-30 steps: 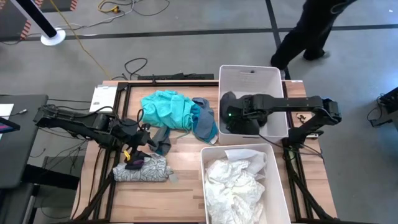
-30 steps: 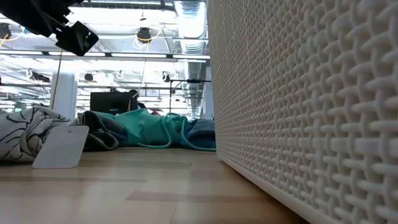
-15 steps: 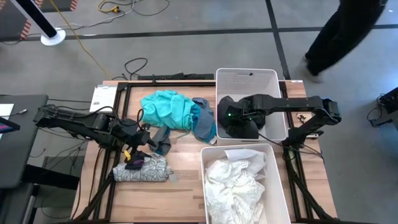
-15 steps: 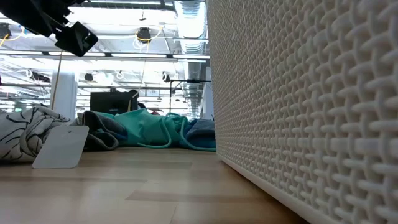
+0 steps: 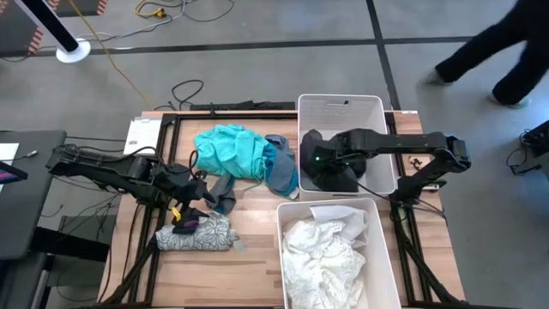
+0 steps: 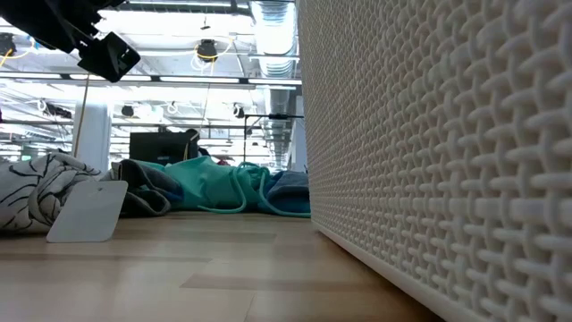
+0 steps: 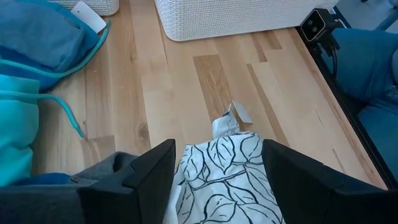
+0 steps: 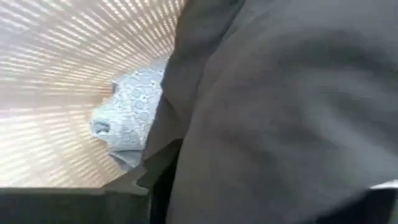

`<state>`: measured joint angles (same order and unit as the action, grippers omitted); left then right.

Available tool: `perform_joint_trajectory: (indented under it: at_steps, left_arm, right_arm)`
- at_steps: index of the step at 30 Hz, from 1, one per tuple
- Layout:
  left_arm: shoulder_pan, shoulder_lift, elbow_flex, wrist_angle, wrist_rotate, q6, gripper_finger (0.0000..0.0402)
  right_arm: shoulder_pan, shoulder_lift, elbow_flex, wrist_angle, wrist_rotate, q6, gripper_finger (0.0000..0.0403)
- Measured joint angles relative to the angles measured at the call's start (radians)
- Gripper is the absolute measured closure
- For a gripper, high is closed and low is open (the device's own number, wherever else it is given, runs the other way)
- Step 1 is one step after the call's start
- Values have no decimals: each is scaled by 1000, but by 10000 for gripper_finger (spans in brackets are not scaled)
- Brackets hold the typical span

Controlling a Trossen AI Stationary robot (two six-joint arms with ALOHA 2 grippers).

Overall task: Sort clothes
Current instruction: Put the dark gray short into the top white laundry bin

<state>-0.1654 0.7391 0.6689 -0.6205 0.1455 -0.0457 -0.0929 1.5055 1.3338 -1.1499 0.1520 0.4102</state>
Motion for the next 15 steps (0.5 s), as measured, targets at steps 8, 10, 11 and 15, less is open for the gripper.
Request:
perform_joint_trajectory:
  at_steps: [8,10,11,15]
  left_arm:
    - [0,0,0,-1,-1,0,166]
    - [0,0,0,-2,-10,-1,166]
    - [0,0,0,-1,-12,-1,166]
    - [0,0,0,-2,-15,-1,166]
  right_arm:
    - [64,-15,114,-34,34,0,168]
    - [68,-15,138,-90,68,11,168]
    - [68,-15,151,-121,81,22,168]
    - [70,-23,187,-155,97,45,168]
